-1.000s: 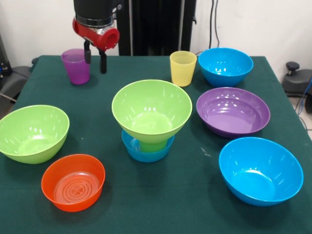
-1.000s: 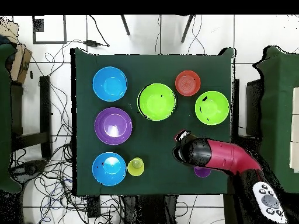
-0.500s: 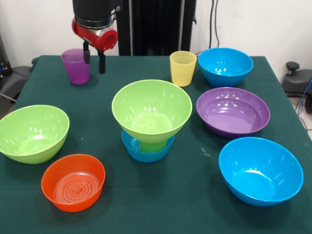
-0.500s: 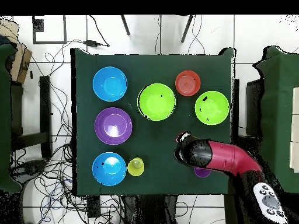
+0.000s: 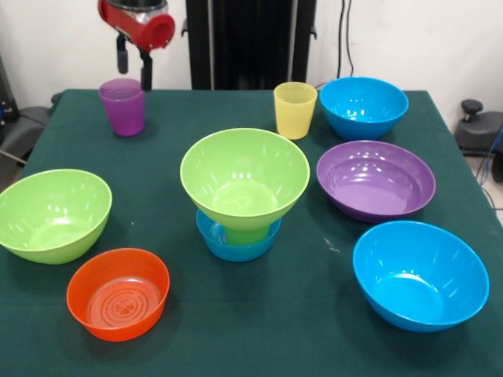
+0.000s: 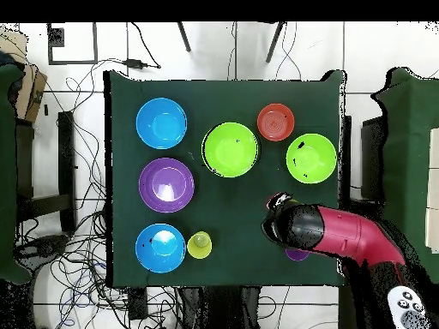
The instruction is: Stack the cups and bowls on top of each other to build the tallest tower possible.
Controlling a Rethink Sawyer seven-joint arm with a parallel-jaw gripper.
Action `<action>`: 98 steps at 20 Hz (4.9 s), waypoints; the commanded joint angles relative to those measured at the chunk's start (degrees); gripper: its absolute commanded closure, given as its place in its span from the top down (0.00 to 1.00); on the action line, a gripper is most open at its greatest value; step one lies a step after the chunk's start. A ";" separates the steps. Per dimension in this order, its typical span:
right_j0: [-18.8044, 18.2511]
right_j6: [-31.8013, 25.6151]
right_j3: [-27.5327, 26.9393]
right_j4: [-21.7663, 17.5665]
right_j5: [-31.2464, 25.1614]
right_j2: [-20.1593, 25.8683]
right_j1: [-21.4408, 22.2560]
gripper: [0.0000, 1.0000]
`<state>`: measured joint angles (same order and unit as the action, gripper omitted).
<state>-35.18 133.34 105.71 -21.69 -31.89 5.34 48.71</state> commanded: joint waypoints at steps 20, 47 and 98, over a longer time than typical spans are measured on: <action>-2.06 -3.20 4.58 -4.90 7.99 3.22 -6.51 1.00; -2.75 -3.58 -0.41 -7.05 12.15 3.09 -12.52 1.00; -11.54 -6.41 8.46 -9.06 8.26 5.07 -4.46 1.00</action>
<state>-46.66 133.34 109.52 -26.73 -23.55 6.54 43.92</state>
